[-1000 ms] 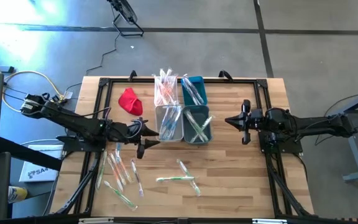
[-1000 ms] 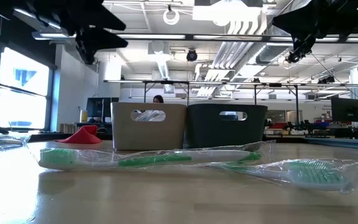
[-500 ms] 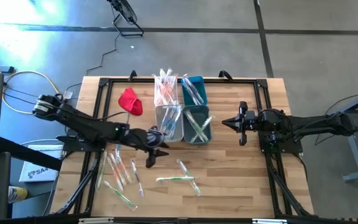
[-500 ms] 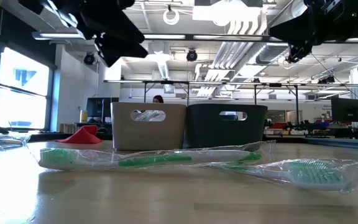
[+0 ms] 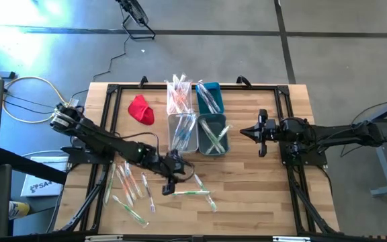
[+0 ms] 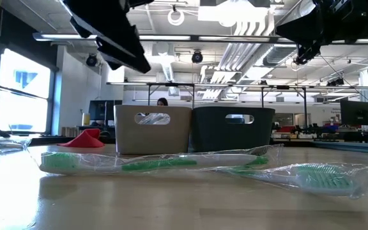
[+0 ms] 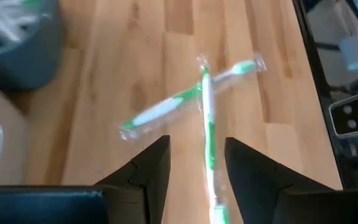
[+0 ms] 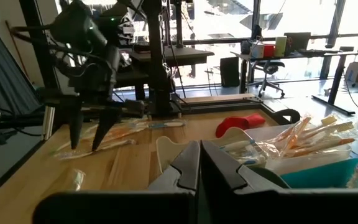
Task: Pick & Place Toothbrushes
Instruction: Put the green toothbrush into the blue bin
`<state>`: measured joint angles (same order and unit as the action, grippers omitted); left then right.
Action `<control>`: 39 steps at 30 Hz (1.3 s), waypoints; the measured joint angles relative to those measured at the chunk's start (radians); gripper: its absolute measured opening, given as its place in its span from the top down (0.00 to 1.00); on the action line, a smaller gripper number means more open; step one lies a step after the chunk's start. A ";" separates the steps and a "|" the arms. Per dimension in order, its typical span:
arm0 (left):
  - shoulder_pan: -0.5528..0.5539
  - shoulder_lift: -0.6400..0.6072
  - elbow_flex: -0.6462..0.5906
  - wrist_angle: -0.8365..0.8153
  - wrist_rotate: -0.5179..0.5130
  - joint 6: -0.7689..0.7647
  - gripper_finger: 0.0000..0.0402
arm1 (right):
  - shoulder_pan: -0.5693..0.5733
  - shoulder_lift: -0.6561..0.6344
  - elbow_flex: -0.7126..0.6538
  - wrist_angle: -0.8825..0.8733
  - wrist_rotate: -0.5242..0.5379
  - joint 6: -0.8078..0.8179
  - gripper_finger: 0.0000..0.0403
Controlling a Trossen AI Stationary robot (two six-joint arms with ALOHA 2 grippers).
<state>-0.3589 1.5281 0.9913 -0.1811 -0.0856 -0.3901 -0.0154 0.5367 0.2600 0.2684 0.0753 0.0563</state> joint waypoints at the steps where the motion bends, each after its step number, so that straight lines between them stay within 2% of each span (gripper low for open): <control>1: -0.009 0.018 0.010 0.005 -0.002 0.001 0.63 | 0.000 0.000 0.000 -0.001 -0.001 0.000 0.98; 12: -0.034 0.176 0.027 0.046 -0.009 -0.008 0.63 | 0.000 0.012 0.000 -0.001 -0.005 0.015 0.98; 21: -0.035 0.275 0.028 0.166 0.047 -0.020 0.63 | 0.002 0.023 0.000 -0.001 -0.007 0.029 0.98; 30: -0.035 0.358 0.032 0.222 0.102 -0.072 0.63 | 0.002 0.033 0.000 -0.002 -0.008 0.030 0.98; 39: -0.034 0.376 0.030 0.254 0.141 -0.092 0.63 | 0.002 0.039 0.000 -0.001 -0.031 0.030 0.98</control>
<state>-0.3931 1.9041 1.0214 0.0728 0.0552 -0.4824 -0.0132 0.5755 0.2600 0.2676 0.0441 0.0862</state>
